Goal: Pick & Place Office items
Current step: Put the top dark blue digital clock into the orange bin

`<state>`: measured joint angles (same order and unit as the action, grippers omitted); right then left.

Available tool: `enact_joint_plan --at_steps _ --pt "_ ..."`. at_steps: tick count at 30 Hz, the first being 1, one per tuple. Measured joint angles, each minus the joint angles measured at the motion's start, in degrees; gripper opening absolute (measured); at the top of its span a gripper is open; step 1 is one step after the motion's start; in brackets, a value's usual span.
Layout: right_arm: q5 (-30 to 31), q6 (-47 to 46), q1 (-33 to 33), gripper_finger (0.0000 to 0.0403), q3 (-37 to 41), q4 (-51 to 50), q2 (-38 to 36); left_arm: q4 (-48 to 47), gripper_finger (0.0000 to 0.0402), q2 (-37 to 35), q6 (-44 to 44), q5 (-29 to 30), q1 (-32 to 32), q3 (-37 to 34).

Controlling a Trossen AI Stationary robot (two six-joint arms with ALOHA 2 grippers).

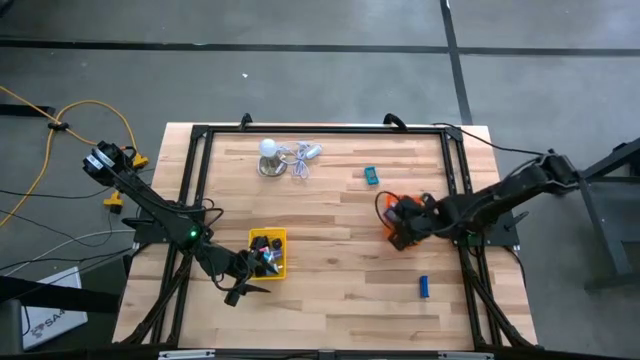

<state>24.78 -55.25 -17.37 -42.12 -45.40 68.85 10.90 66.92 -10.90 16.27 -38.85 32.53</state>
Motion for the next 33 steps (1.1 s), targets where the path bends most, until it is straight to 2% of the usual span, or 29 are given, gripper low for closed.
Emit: enact_joint_plan --at_steps 7,15,23,33 --pt "2.17 -12.57 -7.66 0.0146 1.67 -4.41 0.0 -0.04 0.023 0.0 0.0 0.0 0.0 -0.04" --pt "2.32 -21.33 -11.53 0.0146 7.03 -1.38 0.0 -0.04 0.023 0.0 0.0 0.0 0.0 -0.07" --pt "2.3 -19.86 -9.75 0.0146 11.74 6.59 0.01 -0.04 0.023 0.0 0.0 0.0 0.0 -0.07" --pt "-0.58 -12.37 -3.47 0.0146 12.08 9.07 0.03 -0.07 0.023 -0.02 0.0 0.0 0.0 -0.07"
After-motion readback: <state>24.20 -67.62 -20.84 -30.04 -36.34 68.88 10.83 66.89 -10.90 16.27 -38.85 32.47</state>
